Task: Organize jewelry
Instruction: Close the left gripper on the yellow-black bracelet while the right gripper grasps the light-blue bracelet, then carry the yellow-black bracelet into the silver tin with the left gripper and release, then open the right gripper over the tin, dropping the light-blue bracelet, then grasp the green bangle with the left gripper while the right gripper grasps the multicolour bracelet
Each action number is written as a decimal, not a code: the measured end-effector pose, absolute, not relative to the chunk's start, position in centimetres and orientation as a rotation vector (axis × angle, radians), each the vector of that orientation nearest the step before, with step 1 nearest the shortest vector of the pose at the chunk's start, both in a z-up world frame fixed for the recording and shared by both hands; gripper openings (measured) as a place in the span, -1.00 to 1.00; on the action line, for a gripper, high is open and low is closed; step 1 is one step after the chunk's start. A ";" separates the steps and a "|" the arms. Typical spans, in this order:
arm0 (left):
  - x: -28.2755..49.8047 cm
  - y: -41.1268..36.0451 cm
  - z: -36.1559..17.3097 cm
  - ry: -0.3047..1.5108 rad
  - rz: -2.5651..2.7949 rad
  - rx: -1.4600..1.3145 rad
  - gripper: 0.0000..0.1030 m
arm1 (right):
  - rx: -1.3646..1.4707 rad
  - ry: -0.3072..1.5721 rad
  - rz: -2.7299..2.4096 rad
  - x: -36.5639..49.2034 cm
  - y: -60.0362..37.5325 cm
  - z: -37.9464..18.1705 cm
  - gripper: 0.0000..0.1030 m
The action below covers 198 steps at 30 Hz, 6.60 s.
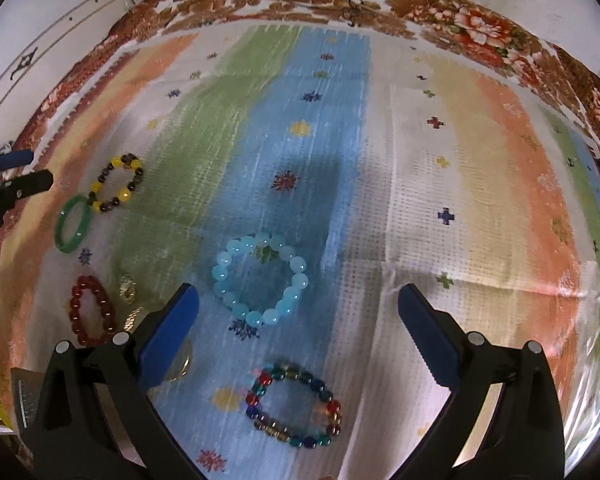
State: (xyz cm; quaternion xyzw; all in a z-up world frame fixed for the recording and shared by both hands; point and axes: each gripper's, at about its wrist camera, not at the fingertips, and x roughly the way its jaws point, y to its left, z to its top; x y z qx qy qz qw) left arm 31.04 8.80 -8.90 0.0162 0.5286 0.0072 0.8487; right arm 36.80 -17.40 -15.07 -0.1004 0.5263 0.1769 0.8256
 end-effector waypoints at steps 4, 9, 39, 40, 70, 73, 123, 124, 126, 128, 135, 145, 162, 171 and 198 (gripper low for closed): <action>32.8 9.6 -10.8 1.165 0.004 0.020 0.90 | -0.223 1.169 0.358 38.3 -17.5 -16.9 0.91; 34.0 9.7 -12.5 1.206 -0.023 -0.002 0.90 | -0.219 1.230 0.364 39.6 -17.5 -18.7 0.83; 34.3 8.5 -15.1 1.235 0.009 0.073 -0.82 | -0.223 1.206 0.334 40.7 -17.2 -19.2 -0.75; 34.1 8.5 -14.9 1.230 0.007 0.070 -0.82 | -0.222 1.200 0.341 40.4 -17.1 -19.0 -0.76; 19.6 4.4 0.9 0.958 -0.178 0.060 -0.82 | -0.225 0.980 0.551 23.7 -14.2 -3.4 -0.76; 17.7 3.8 1.7 0.940 -0.197 0.061 -0.82 | -0.219 0.980 0.585 22.0 -13.6 -2.5 -0.76; 10.2 1.8 -3.9 1.011 -0.233 0.020 0.23 | -0.197 1.056 0.550 16.1 -14.9 -6.9 0.18; 10.3 1.9 -4.0 1.013 -0.231 0.021 0.24 | -0.190 1.057 0.544 16.3 -15.3 -7.0 0.20; 10.5 2.2 -4.1 1.014 -0.221 0.022 0.27 | -0.171 1.057 0.520 16.8 -16.3 -7.2 0.29; 10.7 2.7 -4.1 1.008 -0.203 0.012 0.30 | -0.175 1.057 0.503 17.2 -17.0 -7.3 0.31; 12.4 4.4 -4.9 1.030 -0.172 -0.021 0.30 | -0.189 1.068 0.453 19.5 -19.1 -8.4 0.31; 15.6 5.2 -6.9 1.067 -0.146 0.013 0.30 | -0.164 1.123 0.431 22.2 -21.2 -11.2 0.31; 21.1 5.7 -11.8 1.144 -0.137 0.005 0.30 | -0.149 1.198 0.360 28.2 -23.2 -16.3 0.31; 23.2 6.9 -12.9 1.155 -0.132 -0.004 0.30 | -0.152 1.216 0.352 30.1 -23.0 -18.1 0.31; 26.3 7.9 -15.6 1.172 -0.123 0.067 -0.01 | -0.277 1.200 0.336 31.0 -21.0 -19.7 0.09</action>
